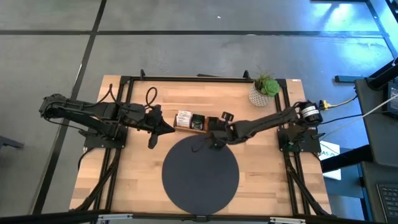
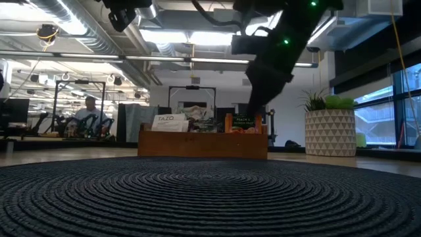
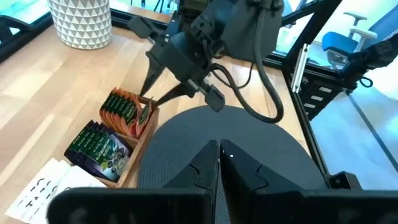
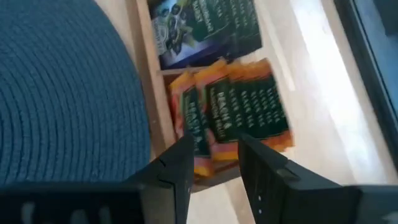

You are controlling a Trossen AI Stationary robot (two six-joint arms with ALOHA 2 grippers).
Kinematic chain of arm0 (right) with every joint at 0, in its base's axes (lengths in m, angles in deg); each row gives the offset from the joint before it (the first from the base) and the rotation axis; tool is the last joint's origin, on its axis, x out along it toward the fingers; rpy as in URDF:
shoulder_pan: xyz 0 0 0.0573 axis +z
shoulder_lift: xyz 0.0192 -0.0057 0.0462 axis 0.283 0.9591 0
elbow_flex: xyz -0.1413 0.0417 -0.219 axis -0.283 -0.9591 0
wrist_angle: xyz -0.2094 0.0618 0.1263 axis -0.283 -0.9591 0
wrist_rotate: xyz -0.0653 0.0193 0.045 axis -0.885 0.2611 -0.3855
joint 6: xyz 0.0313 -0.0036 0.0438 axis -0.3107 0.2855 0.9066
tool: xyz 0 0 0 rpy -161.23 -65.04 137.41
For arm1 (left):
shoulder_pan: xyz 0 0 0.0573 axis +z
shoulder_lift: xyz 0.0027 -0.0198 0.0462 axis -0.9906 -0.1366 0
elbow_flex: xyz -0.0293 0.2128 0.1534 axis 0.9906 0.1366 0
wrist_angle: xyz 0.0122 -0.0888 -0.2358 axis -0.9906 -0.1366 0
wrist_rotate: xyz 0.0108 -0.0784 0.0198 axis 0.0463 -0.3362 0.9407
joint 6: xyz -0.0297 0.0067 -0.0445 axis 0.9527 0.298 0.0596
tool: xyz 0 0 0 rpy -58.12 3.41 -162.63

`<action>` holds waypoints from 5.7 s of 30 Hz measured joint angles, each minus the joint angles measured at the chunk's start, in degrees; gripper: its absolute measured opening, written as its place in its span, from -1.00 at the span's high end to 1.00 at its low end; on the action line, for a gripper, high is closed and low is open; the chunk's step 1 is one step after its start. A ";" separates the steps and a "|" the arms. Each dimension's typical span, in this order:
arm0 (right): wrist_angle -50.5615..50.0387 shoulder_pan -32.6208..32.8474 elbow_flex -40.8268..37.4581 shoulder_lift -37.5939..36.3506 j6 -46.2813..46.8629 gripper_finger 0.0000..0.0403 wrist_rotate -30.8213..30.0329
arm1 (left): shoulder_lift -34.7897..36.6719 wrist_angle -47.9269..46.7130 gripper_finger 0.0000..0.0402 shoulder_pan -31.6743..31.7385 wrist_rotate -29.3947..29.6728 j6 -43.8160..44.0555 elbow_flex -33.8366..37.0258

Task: Pick & Place Tea
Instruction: Adjust the orange tea bags in the wooden organizer, then return to Home Position

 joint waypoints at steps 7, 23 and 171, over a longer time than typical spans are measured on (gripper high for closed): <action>6.71 -0.77 -5.00 0.00 2.42 0.37 -0.98 | 0.00 0.07 0.93 0.00 0.00 0.00 0.00; 3.06 11.39 -15.56 -22.84 15.72 0.37 -0.50 | 23.81 -2.47 0.93 0.00 7.10 -0.17 10.31; 41.68 3.21 -69.87 -102.12 -14.63 0.37 11.93 | 52.35 20.49 0.93 0.13 15.78 -10.54 45.97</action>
